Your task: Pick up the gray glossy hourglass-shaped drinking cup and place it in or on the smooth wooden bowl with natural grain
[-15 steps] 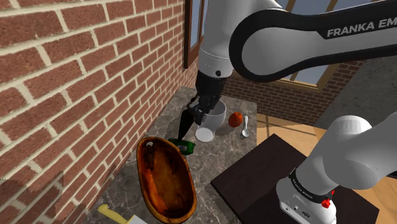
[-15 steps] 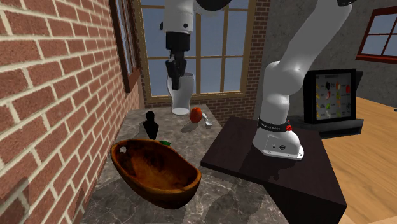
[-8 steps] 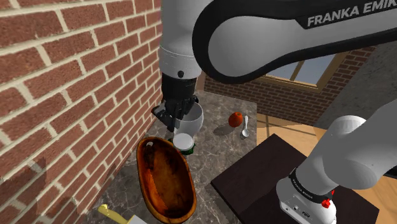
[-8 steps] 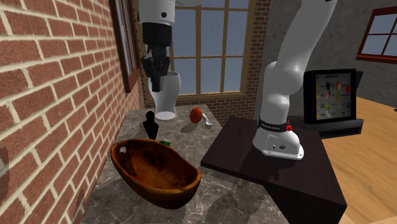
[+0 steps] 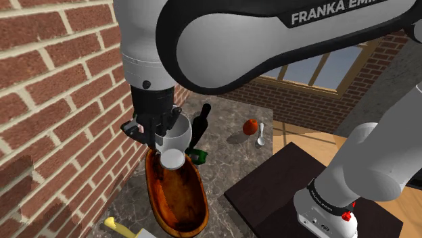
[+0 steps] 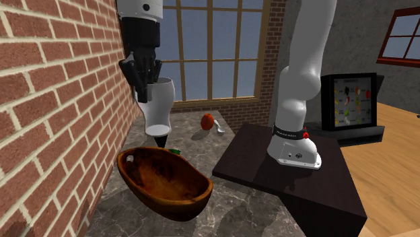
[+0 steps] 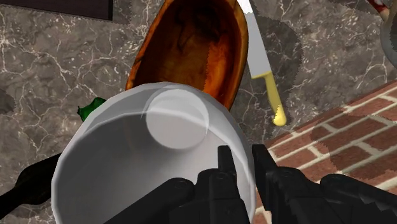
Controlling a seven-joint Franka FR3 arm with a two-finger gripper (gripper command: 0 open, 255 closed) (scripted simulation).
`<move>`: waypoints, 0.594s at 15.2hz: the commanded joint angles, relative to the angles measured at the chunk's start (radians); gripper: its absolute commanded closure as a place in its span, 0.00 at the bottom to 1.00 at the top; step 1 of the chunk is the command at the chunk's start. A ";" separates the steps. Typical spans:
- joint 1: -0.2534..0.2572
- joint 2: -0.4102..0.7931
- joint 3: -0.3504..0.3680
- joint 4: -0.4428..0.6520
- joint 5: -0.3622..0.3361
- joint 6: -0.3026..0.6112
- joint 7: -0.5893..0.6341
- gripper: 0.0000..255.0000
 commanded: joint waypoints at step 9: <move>0.005 0.039 0.010 -0.099 -0.025 0.132 0.019 1.00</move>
